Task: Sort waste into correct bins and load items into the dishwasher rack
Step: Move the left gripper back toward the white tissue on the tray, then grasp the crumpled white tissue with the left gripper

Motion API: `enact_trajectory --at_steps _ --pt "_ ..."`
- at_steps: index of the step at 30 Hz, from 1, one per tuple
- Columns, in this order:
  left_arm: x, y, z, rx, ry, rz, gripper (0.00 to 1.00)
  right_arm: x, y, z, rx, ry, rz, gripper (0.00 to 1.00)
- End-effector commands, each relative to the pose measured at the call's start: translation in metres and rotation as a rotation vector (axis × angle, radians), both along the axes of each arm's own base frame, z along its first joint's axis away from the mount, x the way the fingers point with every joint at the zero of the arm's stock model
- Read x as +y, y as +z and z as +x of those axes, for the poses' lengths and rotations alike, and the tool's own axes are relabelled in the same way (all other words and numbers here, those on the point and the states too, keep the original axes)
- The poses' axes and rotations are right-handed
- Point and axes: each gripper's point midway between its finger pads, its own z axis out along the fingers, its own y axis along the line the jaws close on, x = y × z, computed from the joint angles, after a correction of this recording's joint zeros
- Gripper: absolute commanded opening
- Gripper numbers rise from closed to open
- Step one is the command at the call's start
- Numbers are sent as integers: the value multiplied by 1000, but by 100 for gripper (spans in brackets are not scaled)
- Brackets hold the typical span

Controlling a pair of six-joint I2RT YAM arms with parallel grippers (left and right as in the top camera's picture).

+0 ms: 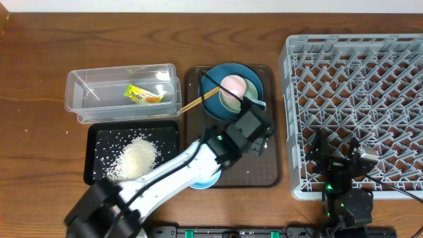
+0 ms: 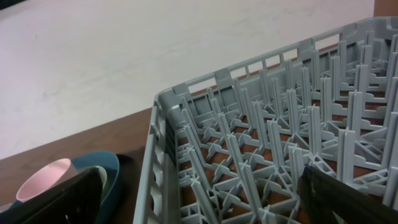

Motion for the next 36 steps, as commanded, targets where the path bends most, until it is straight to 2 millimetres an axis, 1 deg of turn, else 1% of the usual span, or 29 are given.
enact_trajectory --at_steps 1,4,6,9,15,17,25,26,28,30,32,34,36 --pt "4 -24 9 3 63 50 69 -3 0 0 1 -16 -6 99" --pt "1 -42 11 20 63 74 75 -3 0 0 1 -16 -6 99" --pt "2 -50 12 28 65 90 79 -3 0 0 1 -16 -6 99" --pt "4 -60 11 40 66 111 84 -3 0 0 1 -16 -6 99" --pt "2 -74 12 50 66 124 88 -3 0 0 1 -16 -6 99" --pt "1 -79 13 53 65 128 88 -3 0 0 1 -16 -6 99" --pt "3 -112 14 77 70 178 89 -3 -1 0 2 -16 -6 99" --pt "5 -115 14 79 72 188 87 -3 -1 0 2 -16 -6 99" --pt "6 -117 13 83 72 196 73 -3 -1 0 2 -16 -6 99" --pt "6 -116 13 84 73 196 51 -3 -1 0 2 -16 -6 99" --pt "7 -114 12 85 72 198 33 -3 -1 0 2 -16 -6 99" --pt "9 -110 10 87 72 200 25 -3 -1 0 2 -16 -6 99" --pt "10 -102 9 85 72 197 21 -3 -1 0 2 -16 -6 99"
